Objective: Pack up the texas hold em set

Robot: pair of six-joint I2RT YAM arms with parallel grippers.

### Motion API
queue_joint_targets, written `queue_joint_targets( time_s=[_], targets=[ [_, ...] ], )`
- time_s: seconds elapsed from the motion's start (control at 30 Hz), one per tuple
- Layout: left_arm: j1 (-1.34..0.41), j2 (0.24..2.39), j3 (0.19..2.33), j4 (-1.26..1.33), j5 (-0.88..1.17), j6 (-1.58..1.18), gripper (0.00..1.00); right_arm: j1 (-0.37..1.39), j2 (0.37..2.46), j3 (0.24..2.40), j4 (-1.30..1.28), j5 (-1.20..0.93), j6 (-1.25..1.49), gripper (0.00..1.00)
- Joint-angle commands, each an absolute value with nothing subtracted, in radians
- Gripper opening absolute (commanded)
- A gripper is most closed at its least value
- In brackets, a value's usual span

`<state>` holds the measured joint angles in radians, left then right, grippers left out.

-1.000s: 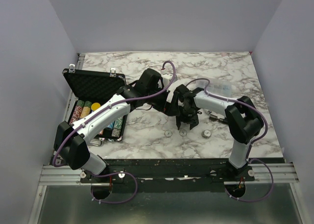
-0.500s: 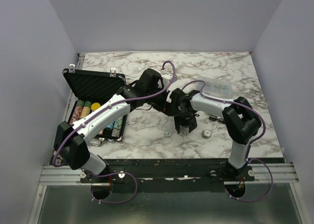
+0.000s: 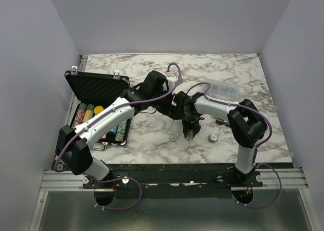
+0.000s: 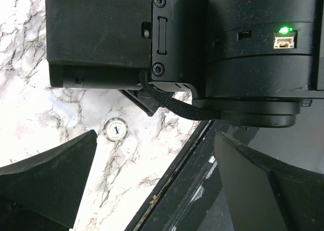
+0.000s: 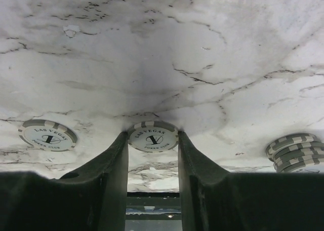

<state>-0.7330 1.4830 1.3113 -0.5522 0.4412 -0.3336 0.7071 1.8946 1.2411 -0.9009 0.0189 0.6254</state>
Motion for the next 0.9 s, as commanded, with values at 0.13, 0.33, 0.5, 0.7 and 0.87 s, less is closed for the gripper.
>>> queue_joint_targets(
  time_s=[0.13,0.33,0.5,0.7,0.87],
  targets=[
    [-0.727,1.471,1.307,-0.554,0.429,-0.324,0.98,0.685,1.836,1.188,-0.859,0.106,0.68,0.22],
    [-0.727,1.47,1.31,-0.555,0.433,-0.324,0.98,0.614,1.678,1.17,-0.971,0.198,0.691,0.21],
    [-0.728,1.471,1.311,-0.555,0.439,-0.326,0.98,0.519,1.56,1.078,-1.038,0.203,0.68,0.21],
    [-0.728,1.475,1.308,-0.549,0.45,-0.333,0.98,0.445,1.496,1.018,-1.056,0.186,0.671,0.23],
    [-0.727,1.474,1.307,-0.548,0.453,-0.334,0.99,0.431,1.511,1.02,-1.057,0.184,0.658,0.24]
  ],
)
